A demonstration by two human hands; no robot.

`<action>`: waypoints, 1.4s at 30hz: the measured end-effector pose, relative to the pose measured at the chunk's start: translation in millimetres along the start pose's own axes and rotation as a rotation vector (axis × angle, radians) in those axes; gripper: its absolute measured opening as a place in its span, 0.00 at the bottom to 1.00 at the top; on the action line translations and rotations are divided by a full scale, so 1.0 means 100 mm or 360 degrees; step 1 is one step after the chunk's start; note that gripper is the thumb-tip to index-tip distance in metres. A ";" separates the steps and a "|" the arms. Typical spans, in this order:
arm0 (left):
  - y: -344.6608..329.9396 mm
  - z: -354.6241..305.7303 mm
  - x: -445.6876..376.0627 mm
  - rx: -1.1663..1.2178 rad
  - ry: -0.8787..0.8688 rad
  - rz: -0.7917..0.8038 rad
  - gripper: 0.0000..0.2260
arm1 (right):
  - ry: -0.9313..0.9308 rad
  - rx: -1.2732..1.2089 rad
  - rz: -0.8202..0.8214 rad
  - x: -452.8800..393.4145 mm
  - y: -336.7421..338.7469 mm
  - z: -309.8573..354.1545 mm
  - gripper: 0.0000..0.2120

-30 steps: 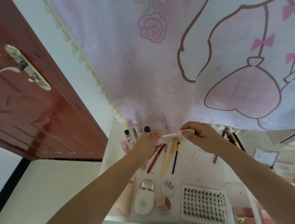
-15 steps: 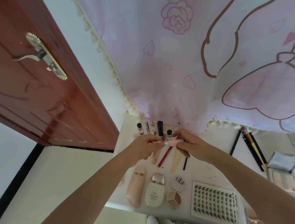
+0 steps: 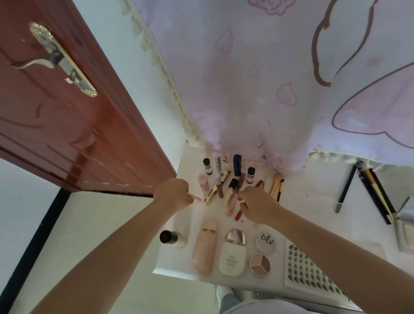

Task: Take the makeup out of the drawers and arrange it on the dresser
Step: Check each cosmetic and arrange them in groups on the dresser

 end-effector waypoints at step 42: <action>-0.21 -0.10 -0.48 -0.0054 -0.0010 0.0038 0.11 | -0.0459 0.0191 0.0076 -0.01 -0.73 -0.75 0.31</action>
Point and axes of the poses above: each hand's wrist, its own x-axis away from the middle knuckle, its own y-axis out of the back of the hand, z = x × y, the point moved 9 cm from there along -x, towards the middle knuckle, and after that the axes turned 11 degrees about z, right-handed, at the moved point
